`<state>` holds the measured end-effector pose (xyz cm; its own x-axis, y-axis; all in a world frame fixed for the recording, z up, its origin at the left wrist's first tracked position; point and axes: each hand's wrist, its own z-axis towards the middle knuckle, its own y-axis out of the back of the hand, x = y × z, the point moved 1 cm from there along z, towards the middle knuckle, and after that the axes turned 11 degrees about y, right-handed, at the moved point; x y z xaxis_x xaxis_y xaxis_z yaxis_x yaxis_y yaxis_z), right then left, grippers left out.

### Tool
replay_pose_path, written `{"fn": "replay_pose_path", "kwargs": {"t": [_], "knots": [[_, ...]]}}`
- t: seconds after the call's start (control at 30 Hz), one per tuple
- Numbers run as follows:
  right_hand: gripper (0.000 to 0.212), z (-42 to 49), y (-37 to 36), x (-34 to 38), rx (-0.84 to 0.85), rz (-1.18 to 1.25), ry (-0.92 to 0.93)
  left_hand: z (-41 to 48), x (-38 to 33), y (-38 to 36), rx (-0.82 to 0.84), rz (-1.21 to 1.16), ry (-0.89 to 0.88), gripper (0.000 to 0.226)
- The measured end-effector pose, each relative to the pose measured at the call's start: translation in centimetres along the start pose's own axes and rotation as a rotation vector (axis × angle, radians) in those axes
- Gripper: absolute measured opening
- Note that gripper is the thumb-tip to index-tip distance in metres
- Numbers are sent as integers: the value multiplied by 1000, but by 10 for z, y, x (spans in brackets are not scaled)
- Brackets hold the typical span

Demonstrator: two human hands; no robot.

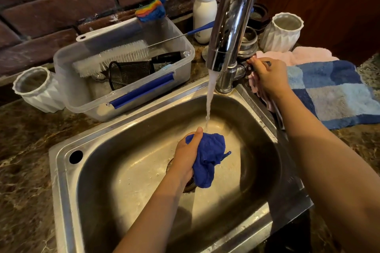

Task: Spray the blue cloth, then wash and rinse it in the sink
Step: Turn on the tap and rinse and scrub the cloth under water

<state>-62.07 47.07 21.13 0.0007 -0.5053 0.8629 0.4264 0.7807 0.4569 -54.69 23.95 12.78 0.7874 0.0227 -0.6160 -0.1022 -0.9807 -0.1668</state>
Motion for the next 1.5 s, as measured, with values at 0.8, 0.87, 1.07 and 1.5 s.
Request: {"fn": "replay_pose_path", "kwargs": {"t": [0.8,0.87,1.07,1.5], "knots": [[40,-142,-91,11,239,-83,-231,6,14,5,39,-159,25,50],[30,-159,-103,7,366,56,-293,3,9,6,-44,-171,-1,50],[27,-189,-122,20,203,29,-292,7,17,3,-220,-106,34,34],[27,-181,-112,21,354,-124,-232,0,12,2,-252,17,-118,32]]}}
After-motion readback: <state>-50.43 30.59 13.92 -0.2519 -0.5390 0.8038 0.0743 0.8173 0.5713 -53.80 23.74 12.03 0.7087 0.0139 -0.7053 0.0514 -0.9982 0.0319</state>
